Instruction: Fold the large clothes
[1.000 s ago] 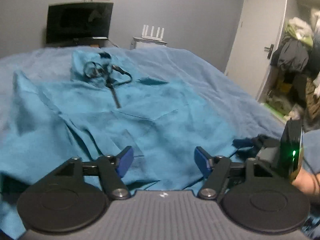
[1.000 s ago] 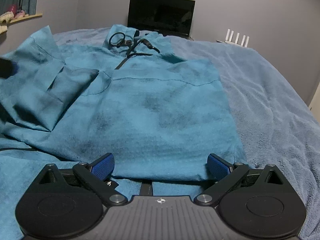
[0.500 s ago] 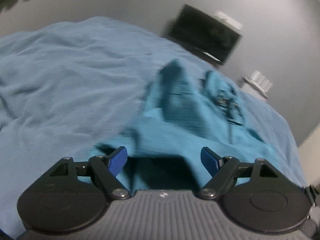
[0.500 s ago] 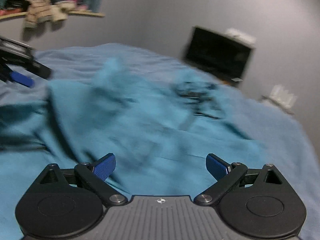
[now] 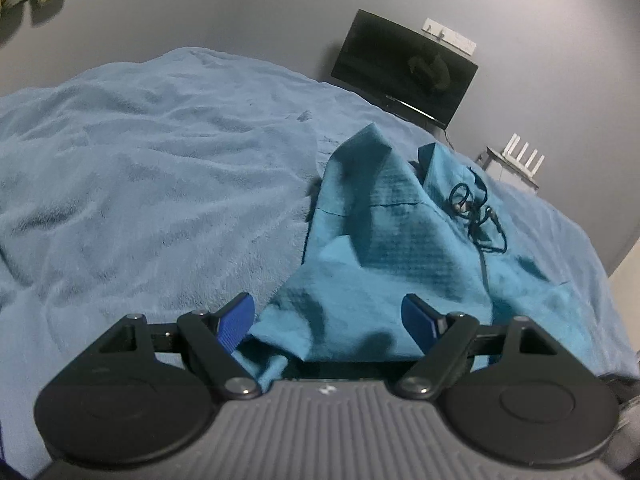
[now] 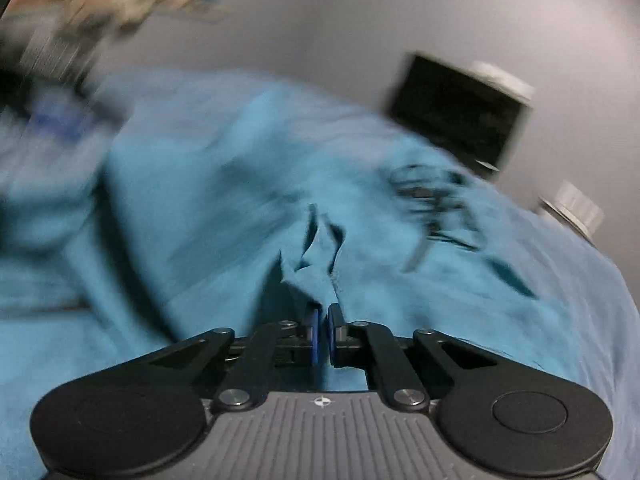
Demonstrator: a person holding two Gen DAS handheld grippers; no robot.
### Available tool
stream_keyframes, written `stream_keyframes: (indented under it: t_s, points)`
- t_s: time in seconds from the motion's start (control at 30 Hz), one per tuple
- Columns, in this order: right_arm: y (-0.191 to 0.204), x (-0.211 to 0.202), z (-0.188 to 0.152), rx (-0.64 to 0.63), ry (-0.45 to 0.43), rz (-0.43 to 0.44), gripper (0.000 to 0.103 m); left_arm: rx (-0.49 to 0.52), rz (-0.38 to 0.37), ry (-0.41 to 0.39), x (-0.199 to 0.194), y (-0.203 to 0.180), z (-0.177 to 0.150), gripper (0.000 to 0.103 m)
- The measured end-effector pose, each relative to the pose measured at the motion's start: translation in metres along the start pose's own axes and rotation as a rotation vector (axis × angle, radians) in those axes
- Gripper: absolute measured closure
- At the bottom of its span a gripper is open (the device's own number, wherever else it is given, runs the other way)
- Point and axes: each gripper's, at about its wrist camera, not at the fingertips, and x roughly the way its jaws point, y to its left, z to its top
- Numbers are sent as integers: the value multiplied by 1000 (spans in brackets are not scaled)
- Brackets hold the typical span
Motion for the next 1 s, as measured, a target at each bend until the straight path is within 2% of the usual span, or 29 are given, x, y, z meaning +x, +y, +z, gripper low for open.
stream_keyframes:
  t_s: [0.1, 0.2, 0.3, 0.37, 0.43, 0.57, 0.6, 0.63, 0.7, 0.73, 0.8, 0.87, 0.9, 1.0]
  points:
    - [-56, -21, -10, 217, -38, -83, 98, 41, 45, 7, 7, -1, -2, 23]
    - [-109, -33, -34, 429, -19, -175, 98, 91, 107, 33, 16, -5, -7, 23]
    - [-139, -32, -64, 554, 45, -256, 98, 115, 132, 70, 22, -9, -12, 23]
    - [-153, -26, -82, 629, 89, -274, 98, 131, 143, 83, 25, -13, -15, 23]
    - [-161, -22, -93, 675, 96, -263, 98, 155, 153, 100, 27, -17, -18, 23]
    - [-168, -24, -101, 677, 71, -245, 96, 214, 189, 139, 35, -24, -27, 23]
    - [-169, -25, -101, 675, 72, -257, 90, 230, 202, 151, 38, -25, -30, 23]
    - [-169, -26, -101, 672, 72, -281, 71, 242, 217, 159, 41, -26, -32, 23]
    - [-167, -42, -98, 670, 49, -340, 52, 241, 233, 151, 40, -26, -34, 23]
    - [-167, -45, -96, 658, 24, -363, 48, 239, 227, 125, 36, -28, -33, 23]
    - [-167, -50, -90, 606, -19, -393, 47, 250, 186, 46, 23, -35, -29, 23]
    - [-165, -50, -81, 549, -45, -355, 47, 264, 108, -34, 12, -46, -27, 23]
    - [-162, -47, -78, 526, -45, -310, 45, 281, 55, -55, 9, -52, -28, 23]
    - [-146, -26, -68, 438, -8, -201, 43, 411, -51, -25, 18, -79, -40, 23]
